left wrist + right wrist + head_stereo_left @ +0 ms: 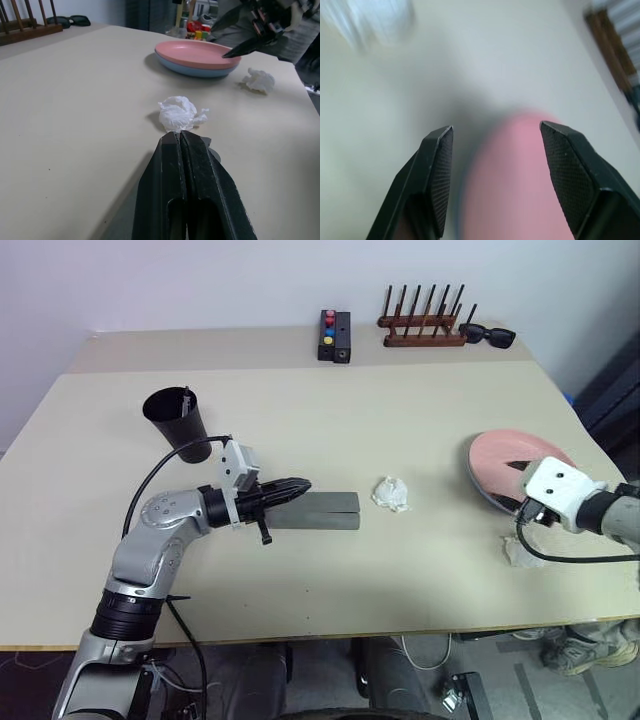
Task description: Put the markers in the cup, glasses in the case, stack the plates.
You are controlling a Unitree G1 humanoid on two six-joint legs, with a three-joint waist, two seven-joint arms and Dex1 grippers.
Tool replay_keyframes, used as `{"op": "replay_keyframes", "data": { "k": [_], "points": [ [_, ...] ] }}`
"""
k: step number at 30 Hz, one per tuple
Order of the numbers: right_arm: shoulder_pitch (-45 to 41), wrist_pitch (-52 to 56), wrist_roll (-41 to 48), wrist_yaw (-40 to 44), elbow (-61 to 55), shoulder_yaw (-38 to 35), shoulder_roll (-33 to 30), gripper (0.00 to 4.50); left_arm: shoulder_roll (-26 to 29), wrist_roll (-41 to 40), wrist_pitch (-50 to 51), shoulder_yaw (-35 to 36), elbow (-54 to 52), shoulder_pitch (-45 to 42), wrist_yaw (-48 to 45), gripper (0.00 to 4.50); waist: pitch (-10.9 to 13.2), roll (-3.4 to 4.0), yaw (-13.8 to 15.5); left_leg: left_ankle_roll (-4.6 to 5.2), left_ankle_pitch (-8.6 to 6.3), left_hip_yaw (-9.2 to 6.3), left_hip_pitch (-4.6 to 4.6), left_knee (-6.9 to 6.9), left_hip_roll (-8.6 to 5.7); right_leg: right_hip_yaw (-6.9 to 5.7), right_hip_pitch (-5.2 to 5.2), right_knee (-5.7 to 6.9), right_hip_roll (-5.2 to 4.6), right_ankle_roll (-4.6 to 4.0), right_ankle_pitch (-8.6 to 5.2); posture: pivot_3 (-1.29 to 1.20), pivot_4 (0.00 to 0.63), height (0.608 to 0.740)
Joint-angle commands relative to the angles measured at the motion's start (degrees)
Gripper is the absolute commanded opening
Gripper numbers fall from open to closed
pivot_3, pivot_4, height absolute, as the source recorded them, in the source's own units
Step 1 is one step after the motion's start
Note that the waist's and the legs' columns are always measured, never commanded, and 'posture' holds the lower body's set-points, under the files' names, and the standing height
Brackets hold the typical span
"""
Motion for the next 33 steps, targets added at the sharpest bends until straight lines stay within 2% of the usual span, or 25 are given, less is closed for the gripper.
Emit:
{"op": "replay_keyframes", "data": {
  "k": [1, 4, 8, 12, 16, 19, 23, 27, 33],
  "points": [
    [-3.3, 2.6, 3.3, -1.0, -2.9, 4.5, 5.2, 2.78, 0.7, -0.3, -0.7, 1.5, -1.7, -0.1, 0.5, 0.00, 0.0, -0.02, -0.1, 0.00, 0.00, 0.00, 0.00, 0.00, 0.00, 0.00, 0.00, 0.00, 0.01, 0.00, 0.00, 0.00, 0.150, 0.740],
    [-7.0, 4.1, 3.4, -3.0, -0.4, 10.5, 12.8, 2.78, 0.8, -0.6, -0.4, 1.6, -2.7, 0.5, 0.9, 0.00, 0.0, 0.00, -0.1, 0.00, 0.00, -0.01, 0.00, 0.00, 0.01, 0.00, 0.00, 0.00, 0.01, -0.04, 0.02, 0.00, 0.150, 0.740],
    [-10.2, 3.3, 0.5, -5.5, 5.4, 15.2, 17.8, 2.78, 0.9, -0.9, 0.2, 2.0, -4.0, 1.1, 1.7, 0.00, 0.0, 0.00, 0.3, 0.00, 0.00, -0.02, -0.02, 0.01, -0.02, 0.00, -0.01, 0.00, -0.01, -0.05, 0.04, 0.00, 0.150, 0.740],
    [-12.9, 2.1, -2.1, -8.5, 12.2, 16.9, 19.7, 2.78, 1.2, -1.1, 0.7, 2.5, -5.3, 2.1, 2.5, 0.00, 0.0, 0.00, 0.2, -0.01, 0.00, -0.02, -0.05, 0.03, -0.04, 0.00, 0.00, -0.03, -0.02, -0.06, 0.04, 0.00, 0.150, 0.740],
    [-13.3, 1.8, -2.9, -8.3, 14.3, 17.4, 19.5, 2.78, 1.2, -1.3, 1.0, 2.8, -6.1, 2.8, 3.4, 0.00, 0.0, 0.00, 0.1, 0.00, 0.00, -0.04, -0.03, 0.00, -0.03, -0.01, -0.01, -0.01, 0.00, -0.06, 0.04, 0.00, 0.150, 0.740],
    [-12.9, 1.5, -2.6, -7.8, 14.3, 17.0, 19.0, 1.99, 1.0, -1.3, 1.1, 2.8, -6.5, 3.1, 3.8, 0.00, 0.0, 0.00, 0.1, 0.00, 0.00, -0.04, -0.02, 0.00, -0.03, -0.01, -0.01, 0.00, 0.00, -0.05, 0.04, 0.00, 0.150, 0.740],
    [-12.3, 1.6, -1.8, -7.7, 12.5, 15.9, 18.5, 0.08, 0.6, -1.3, 1.2, 2.5, -6.4, 2.9, 4.1, 0.00, 0.0, 0.00, 0.0, 0.00, 0.00, -0.04, -0.02, 0.00, -0.03, -0.01, -0.01, 0.01, 0.00, -0.05, 0.04, 0.00, 0.150, 0.740],
    [-11.9, 3.1, -0.5, -9.8, 9.0, 11.4, 17.4, 0.03, 0.1, -1.2, 0.9, 2.0, -5.7, 2.3, 3.8, 0.00, 0.0, 0.00, 0.1, 0.00, 0.00, -0.04, -0.03, 0.00, -0.03, -0.01, -0.01, 0.01, 0.00, -0.05, 0.04, 0.00, 0.150, 0.740],
    [-10.2, 6.6, -2.0, -15.7, 7.0, 0.8, 11.0, 0.03, -1.6, -0.8, 0.2, 0.3, -3.1, 0.5, 2.3, 0.00, 0.0, 0.00, 0.4, 0.00, 0.00, -0.04, -0.07, 0.03, -0.05, -0.01, 0.00, -0.03, -0.02, -0.05, 0.04, 0.00, 0.150, 0.740]
  ]
}}
